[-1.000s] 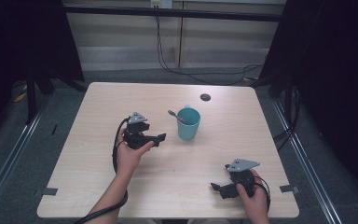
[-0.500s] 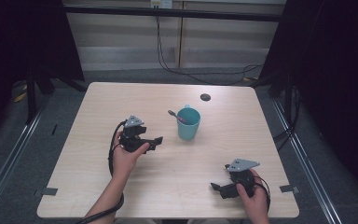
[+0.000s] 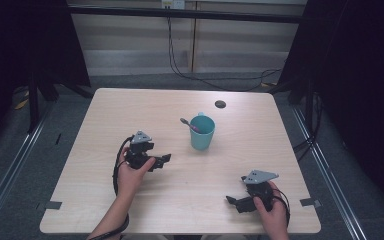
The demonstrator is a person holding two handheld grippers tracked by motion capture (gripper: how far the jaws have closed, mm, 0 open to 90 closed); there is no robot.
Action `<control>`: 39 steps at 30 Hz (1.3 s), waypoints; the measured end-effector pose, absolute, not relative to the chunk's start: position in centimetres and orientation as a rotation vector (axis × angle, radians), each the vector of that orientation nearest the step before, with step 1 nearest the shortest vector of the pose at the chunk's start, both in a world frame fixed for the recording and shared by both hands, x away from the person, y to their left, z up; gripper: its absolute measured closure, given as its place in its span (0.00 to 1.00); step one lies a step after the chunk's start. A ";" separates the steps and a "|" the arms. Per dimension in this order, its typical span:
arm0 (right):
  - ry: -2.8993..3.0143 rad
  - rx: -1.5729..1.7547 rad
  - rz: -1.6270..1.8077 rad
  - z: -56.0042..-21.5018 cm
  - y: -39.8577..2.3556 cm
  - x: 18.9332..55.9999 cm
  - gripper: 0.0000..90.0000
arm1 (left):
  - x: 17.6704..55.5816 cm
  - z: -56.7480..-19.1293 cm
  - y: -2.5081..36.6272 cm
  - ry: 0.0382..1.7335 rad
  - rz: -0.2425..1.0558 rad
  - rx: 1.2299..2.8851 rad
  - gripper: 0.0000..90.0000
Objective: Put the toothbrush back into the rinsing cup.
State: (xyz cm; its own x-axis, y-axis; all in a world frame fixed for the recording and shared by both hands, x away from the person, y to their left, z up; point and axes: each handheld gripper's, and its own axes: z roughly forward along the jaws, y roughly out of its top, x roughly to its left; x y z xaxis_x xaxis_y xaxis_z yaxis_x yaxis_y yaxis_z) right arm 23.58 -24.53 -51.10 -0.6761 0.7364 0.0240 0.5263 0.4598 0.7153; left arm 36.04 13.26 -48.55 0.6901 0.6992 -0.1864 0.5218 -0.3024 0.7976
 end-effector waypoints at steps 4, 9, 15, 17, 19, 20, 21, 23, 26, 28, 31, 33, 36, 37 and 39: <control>2.424 1.080 1.036 -51.1 -24.5 23.6 0.09 | 35.8 -49.0 13.4 0.942 0.255 1.994 0.17; 2.424 1.080 1.036 -51.1 -24.5 23.6 0.09 | 35.4 -49.7 13.5 0.940 0.260 2.006 0.17; 2.424 1.080 1.036 -51.1 -24.5 23.6 0.09 | 35.1 -50.2 13.7 0.915 0.274 2.033 0.17; 2.423 1.080 1.036 -51.1 -24.5 23.6 0.09 | 35.0 -50.2 13.7 0.915 0.278 2.038 0.17; 2.423 1.080 1.036 -51.1 -24.5 23.6 0.09 | 35.0 -50.2 13.8 0.909 0.283 2.041 0.17; 2.423 1.080 1.036 -51.1 -24.5 23.6 0.09 | 35.0 -50.3 13.9 0.906 0.285 2.045 0.17; 2.423 1.080 1.036 -51.1 -24.5 23.6 0.09 | 35.0 -50.3 13.9 0.910 0.286 2.045 0.17; 2.423 1.080 1.036 -51.1 -24.5 23.6 0.09 | 34.9 -50.5 13.9 0.908 0.293 2.053 0.17; 2.423 1.080 1.036 -51.1 -24.5 23.6 0.09 | 34.8 -50.7 13.9 0.900 0.302 2.066 0.17; 2.423 1.080 1.036 -51.1 -24.5 23.6 0.09 | 34.7 -50.8 13.9 0.896 0.295 2.071 0.17; 2.423 1.080 1.036 -51.1 -24.5 23.6 0.09 | 34.7 -50.8 13.7 0.883 0.308 2.086 0.17; 2.423 1.080 1.036 -51.1 -24.5 23.6 0.09 | 34.7 -50.8 13.7 0.878 0.314 2.103 0.17; 2.423 1.080 1.036 -51.1 -24.5 23.6 0.09 | 34.7 -50.8 13.7 0.867 0.327 2.120 0.17; 2.423 1.080 1.036 -51.1 -24.5 23.6 0.09 | 34.6 -50.9 13.7 0.873 0.320 2.122 0.17; 2.423 1.080 1.036 -51.1 -24.5 23.6 0.09 | 34.6 -50.9 13.7 0.873 0.326 2.132 0.17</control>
